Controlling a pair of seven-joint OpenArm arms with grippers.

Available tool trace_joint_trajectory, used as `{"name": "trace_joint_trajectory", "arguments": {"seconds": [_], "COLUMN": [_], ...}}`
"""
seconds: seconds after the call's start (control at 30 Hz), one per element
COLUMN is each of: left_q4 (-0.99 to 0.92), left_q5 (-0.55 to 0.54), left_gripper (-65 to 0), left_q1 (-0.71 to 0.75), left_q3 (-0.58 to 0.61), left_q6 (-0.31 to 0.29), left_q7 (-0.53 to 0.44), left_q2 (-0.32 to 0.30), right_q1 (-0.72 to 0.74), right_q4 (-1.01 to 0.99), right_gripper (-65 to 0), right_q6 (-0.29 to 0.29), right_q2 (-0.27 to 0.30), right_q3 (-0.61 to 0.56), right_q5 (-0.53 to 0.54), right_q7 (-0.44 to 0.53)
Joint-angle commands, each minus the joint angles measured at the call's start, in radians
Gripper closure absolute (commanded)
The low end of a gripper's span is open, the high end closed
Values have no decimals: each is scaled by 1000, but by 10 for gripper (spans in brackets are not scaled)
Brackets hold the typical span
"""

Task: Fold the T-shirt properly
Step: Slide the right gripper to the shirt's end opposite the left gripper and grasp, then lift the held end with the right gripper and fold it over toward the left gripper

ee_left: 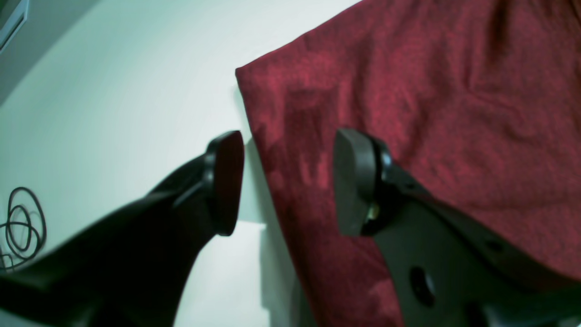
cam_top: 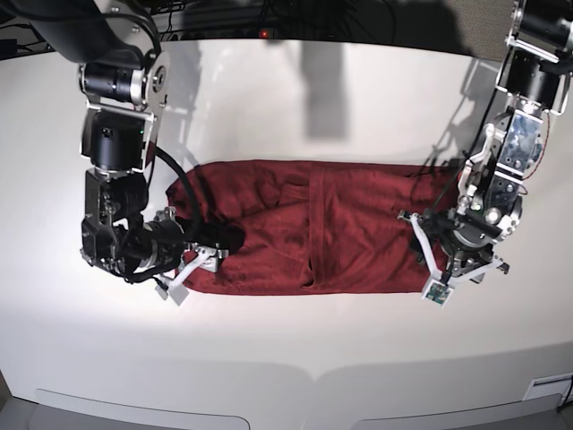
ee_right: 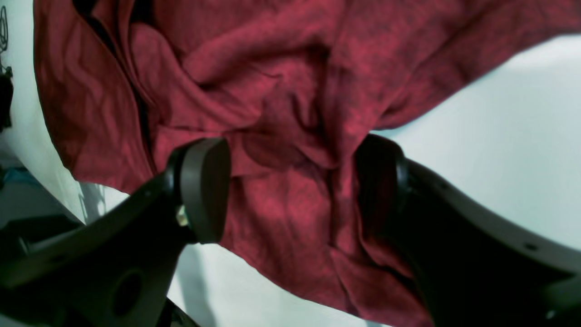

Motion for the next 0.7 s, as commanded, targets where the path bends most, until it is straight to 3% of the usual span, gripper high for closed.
{"name": "trace_joint_trajectory", "arguments": {"seconds": [0.0,0.2,0.23,0.33,0.47,0.67], "left_q4": [17,17,17,17,15,15], "left_q5": [6,-56,-78,-77,16,33], "left_gripper": [-309,-309,-309,-309,-309,-309], "left_q1": [-24,-19,-10,31,61,64], "left_q3": [-8,-8,-8,-8,-8,-8], "left_q6": [10,10,10,6,10,10], "left_q7": [-23,50,47,-24,-25,1], "left_q2": [-6,-6,-6,4,12,13], "right_q1": [40,50,51,53,67,75], "right_q4": [11,11,11,11,11,11], "right_gripper": [-384,-35,0,0,0,0], "right_q6": [7,10,10,22,122,201], "right_q2": [8,8,7,1,-47,-90], "right_q3": [2,2,2,0,0,0], "right_q5": [23,20,21,71,179,177], "right_q7": [2,31,42,65,16,-6]}}
